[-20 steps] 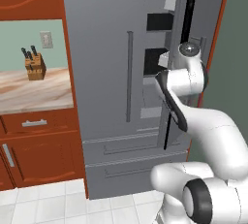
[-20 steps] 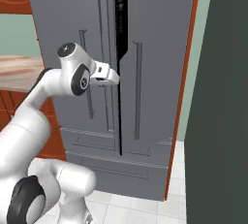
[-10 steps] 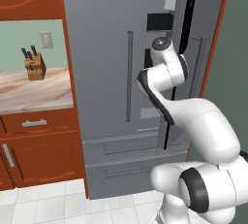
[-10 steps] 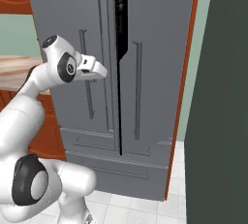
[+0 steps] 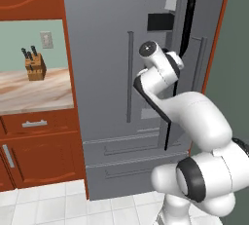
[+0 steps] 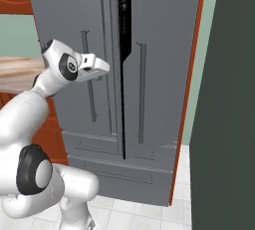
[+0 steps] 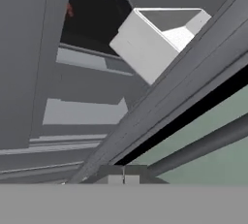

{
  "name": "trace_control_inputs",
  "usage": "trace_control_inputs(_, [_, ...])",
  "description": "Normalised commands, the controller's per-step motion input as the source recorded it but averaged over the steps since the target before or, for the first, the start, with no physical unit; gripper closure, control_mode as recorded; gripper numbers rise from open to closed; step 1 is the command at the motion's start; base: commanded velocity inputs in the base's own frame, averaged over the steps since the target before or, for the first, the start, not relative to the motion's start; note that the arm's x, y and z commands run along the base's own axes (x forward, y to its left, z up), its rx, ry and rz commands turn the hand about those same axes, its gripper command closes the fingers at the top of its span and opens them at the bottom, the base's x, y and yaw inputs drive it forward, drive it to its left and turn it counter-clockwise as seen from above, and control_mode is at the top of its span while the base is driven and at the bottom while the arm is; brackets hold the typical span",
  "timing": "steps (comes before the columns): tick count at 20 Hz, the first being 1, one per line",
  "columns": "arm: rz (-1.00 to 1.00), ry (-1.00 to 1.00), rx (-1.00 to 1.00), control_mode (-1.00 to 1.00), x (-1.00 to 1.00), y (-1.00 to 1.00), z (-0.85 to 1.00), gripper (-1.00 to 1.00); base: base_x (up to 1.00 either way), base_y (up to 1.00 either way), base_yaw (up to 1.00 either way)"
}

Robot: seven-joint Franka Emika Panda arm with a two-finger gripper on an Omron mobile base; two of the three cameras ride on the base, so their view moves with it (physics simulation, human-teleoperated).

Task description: Retrieve the sausage and cheese from the fridge and place them on the cutting board on the counter.

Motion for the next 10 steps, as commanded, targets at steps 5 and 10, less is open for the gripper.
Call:
trace_control_inputs(5, [0.0, 0.0, -0.14, -1.0, 0.46, 0.0, 0.0, 1.0, 0.0, 0.0, 0.0])
trace_control_inputs(10, [0.0, 0.0, -0.13, -1.0, 0.39, -0.02, 0.0, 1.0, 0.0, 0.0, 0.0])
